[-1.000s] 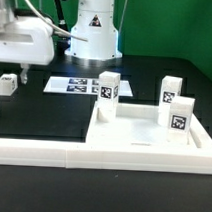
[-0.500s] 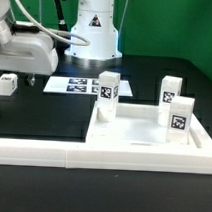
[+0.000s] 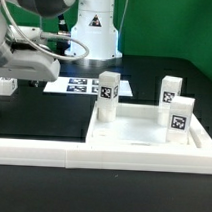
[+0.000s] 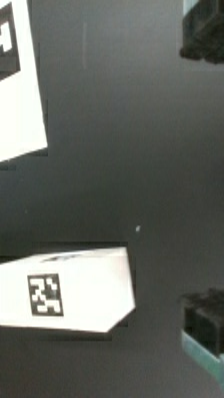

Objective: Assemble square table

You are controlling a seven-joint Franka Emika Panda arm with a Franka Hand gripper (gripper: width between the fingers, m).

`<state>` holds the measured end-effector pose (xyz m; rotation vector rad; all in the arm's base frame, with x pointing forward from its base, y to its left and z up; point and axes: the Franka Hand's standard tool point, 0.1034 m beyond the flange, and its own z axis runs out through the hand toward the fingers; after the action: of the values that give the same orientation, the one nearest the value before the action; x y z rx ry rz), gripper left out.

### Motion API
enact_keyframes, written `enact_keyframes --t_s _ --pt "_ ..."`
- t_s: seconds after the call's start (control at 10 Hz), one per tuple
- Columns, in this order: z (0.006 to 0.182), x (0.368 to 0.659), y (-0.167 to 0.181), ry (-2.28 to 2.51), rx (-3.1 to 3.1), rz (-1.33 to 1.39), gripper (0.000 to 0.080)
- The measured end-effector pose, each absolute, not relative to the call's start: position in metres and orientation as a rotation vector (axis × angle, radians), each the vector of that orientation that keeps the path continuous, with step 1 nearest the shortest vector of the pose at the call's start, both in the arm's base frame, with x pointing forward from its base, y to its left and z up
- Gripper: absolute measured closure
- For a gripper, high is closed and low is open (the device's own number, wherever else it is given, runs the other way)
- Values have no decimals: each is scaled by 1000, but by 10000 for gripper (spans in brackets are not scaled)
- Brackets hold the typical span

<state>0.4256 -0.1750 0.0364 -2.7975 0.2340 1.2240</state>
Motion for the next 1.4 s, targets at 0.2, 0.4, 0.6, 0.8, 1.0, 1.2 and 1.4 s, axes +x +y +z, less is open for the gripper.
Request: enact_keyframes --t_s 0.2,0.4,0.6,0.8,1.0,1.2,1.4 --pt "30 415 -174 208 -2764 1315 151" --pt "30 415 -175 213 -2761 1316 151" --pt "30 415 -175 214 -2761 1316 151" --pt "30 414 -175 214 -2761 1316 151" --pt "37 395 -184 163 -2659 1339 151" --pt "60 377 -215 120 -2548 1378 151" --pt "59 368 -234 120 -2536 1380 151"
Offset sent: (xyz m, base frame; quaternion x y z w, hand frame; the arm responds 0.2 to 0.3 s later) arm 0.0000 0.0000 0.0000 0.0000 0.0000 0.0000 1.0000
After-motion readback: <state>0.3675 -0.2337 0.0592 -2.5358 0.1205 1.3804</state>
